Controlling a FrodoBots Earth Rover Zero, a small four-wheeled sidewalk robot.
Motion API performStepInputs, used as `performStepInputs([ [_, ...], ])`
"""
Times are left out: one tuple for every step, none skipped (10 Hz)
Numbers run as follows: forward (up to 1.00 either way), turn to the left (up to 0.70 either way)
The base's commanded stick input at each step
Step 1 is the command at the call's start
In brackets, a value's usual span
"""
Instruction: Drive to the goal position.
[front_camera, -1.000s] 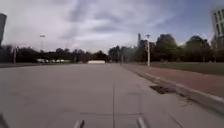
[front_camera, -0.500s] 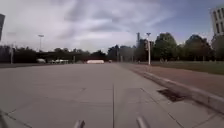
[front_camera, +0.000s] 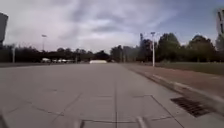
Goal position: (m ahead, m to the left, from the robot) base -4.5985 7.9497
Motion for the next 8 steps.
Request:
performStepInputs([
  [1.00, 0.00],
  [1.00, 0.00],
  [1.00, 0.00],
  [1.00, 0.00],
  [1.00, 0.00],
  [1.00, 0.00],
  [1.00, 0.00],
  [1.00, 0.00],
])
